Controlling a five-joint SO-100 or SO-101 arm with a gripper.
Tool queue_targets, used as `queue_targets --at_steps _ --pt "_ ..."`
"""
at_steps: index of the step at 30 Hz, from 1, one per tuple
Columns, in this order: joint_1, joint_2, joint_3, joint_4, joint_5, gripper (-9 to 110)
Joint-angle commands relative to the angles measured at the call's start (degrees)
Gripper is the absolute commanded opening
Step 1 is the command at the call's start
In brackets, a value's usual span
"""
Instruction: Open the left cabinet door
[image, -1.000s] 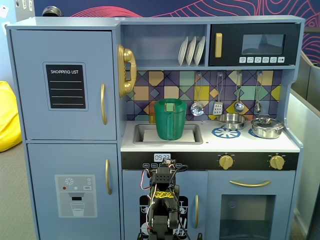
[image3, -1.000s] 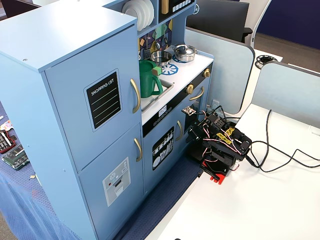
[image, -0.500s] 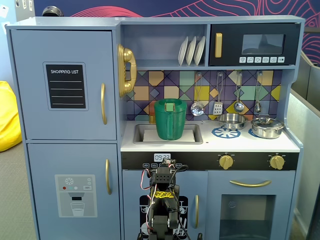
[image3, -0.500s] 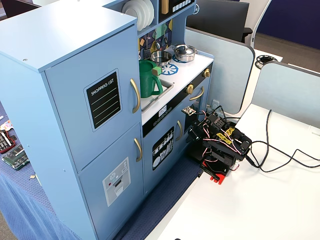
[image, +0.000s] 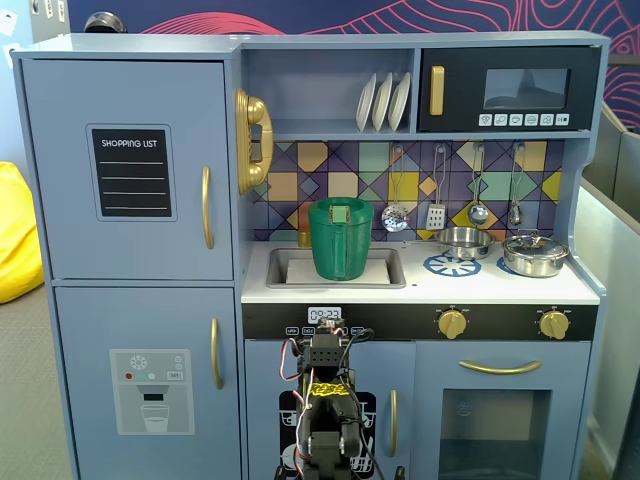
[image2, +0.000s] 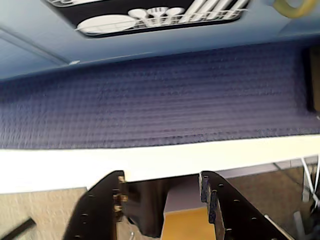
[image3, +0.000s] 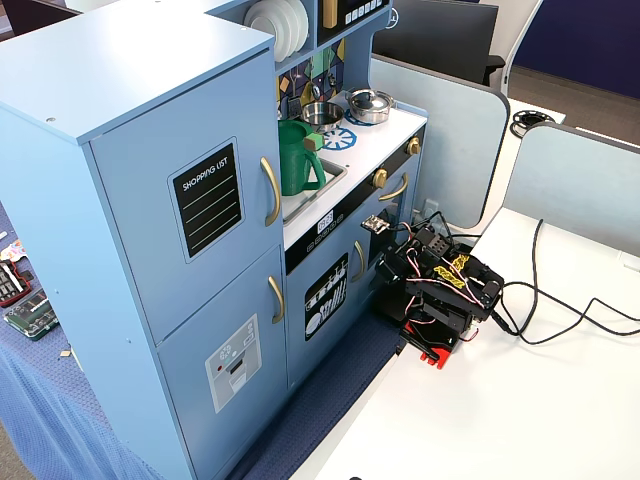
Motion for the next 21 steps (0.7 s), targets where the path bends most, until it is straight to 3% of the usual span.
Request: queue_targets --at_steps 1,21 --pt "-0.4 -0.3 3.8 7.7 0.3 9" --pt "1.1 -0.3 3.8 7.7 -0.3 0"
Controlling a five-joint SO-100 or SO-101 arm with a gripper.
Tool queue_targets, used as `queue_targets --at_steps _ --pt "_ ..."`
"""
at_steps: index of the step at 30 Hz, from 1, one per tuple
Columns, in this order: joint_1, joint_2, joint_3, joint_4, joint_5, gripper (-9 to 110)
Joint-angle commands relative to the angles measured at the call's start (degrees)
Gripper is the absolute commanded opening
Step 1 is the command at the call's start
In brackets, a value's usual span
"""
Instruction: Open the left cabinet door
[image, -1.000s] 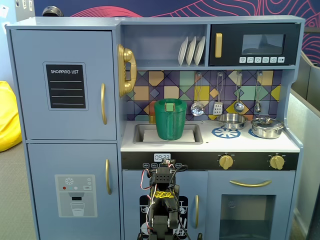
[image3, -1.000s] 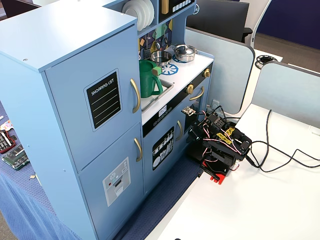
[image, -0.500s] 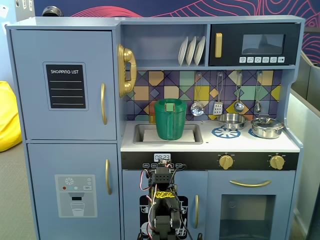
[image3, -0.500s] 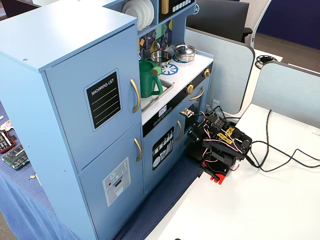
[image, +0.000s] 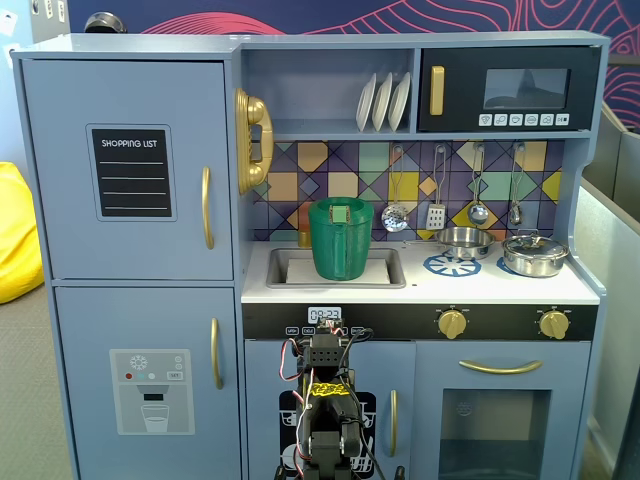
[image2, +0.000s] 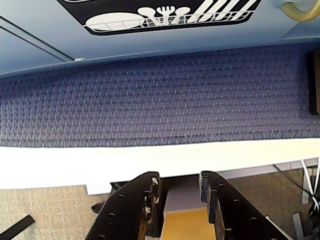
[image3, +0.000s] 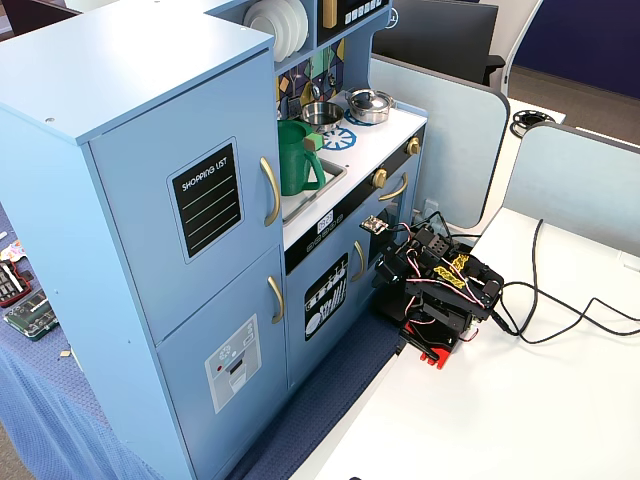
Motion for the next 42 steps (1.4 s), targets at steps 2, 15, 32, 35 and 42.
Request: queue_targets --at_steps 2,15,32,35,42 --pt "0.4 -0.3 3.8 7.7 -0.4 0" --pt "-1.5 -0.4 3.4 -1.1 6.2 0" --pt "-14.1 -0.4 -7.6 -27.4 1.7 5" --pt "-12.2 -0.4 -6.0 -25.8 1.5 5" --pt "-3.3 -0.4 2.5 -13.7 5.4 1"
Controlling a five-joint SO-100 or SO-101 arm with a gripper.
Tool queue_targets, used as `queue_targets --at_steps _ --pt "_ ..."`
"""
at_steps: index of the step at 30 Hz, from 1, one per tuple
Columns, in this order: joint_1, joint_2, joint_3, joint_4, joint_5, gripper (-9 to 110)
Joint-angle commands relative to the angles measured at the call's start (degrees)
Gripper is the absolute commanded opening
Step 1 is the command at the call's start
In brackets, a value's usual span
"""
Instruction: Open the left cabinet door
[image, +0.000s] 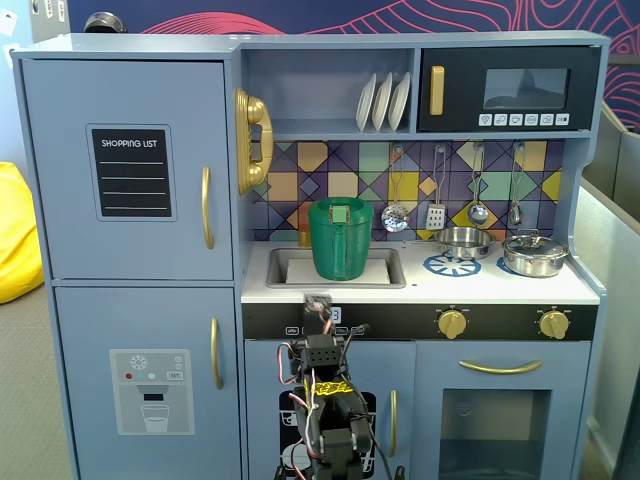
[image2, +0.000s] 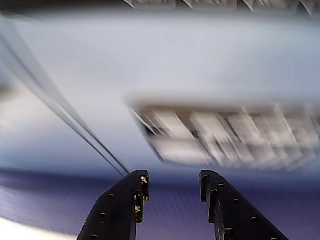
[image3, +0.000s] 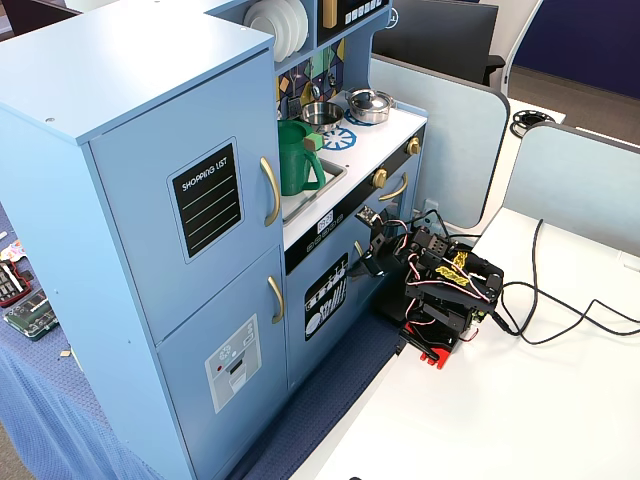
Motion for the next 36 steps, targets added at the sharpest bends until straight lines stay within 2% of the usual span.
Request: queue_targets --at_steps 1,6,17,23,27,31,36 --pt "3.7 -0.2 2.2 7.8 2.7 1" --pt "4.7 -0.2 2.5 14.2 4.8 0" --pt "6.4 -0.1 2.8 17.3 5.4 0" --pt "2.3 -0.1 -1.7 5.5 6.0 0" --pt "-4.0 -2.1 -8.8 -7.7 6.2 2" --pt "-10.2 -5.1 -14.9 -21.4 2.7 5" --pt "-19.0 -8.9 -23.5 -31.3 -3.7 10"
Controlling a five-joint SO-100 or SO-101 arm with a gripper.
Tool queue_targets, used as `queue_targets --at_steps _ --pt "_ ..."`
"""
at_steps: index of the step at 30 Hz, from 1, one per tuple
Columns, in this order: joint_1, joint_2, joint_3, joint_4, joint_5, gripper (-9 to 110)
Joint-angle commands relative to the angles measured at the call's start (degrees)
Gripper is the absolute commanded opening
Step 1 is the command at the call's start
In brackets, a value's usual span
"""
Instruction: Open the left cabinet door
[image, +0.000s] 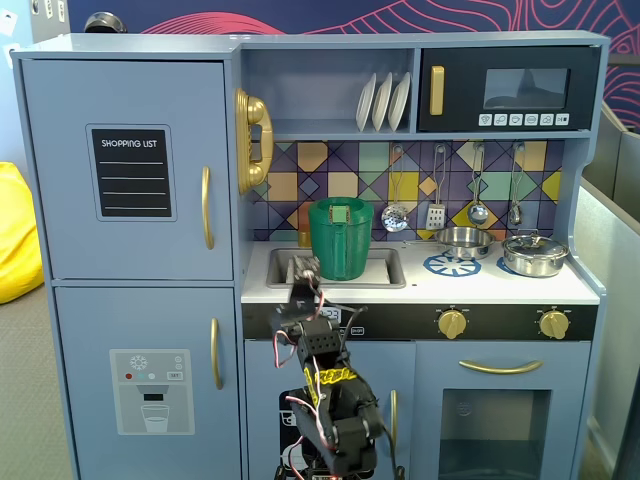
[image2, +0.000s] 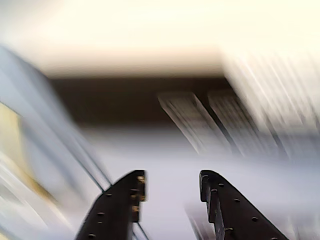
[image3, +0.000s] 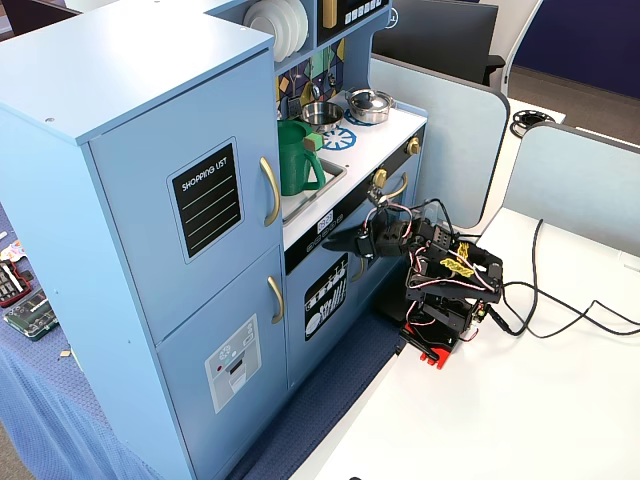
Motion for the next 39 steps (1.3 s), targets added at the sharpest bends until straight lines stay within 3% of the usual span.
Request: queue_targets --at_steps 1,13,20,32,39 --pt "-7.4 -3.3 -10.4 -8.7 -5.4 11" --pt "-18.5 -22.5 -31.0 -22.6 -16.3 17" --pt "-18.8 -34.2 -41.7 -26.7 -15.5 20" --pt "-21.5 -48.9 -52.1 -32.4 -14.3 22" --pt "-29.7 -48.9 -52.9 -32.5 -19.8 20"
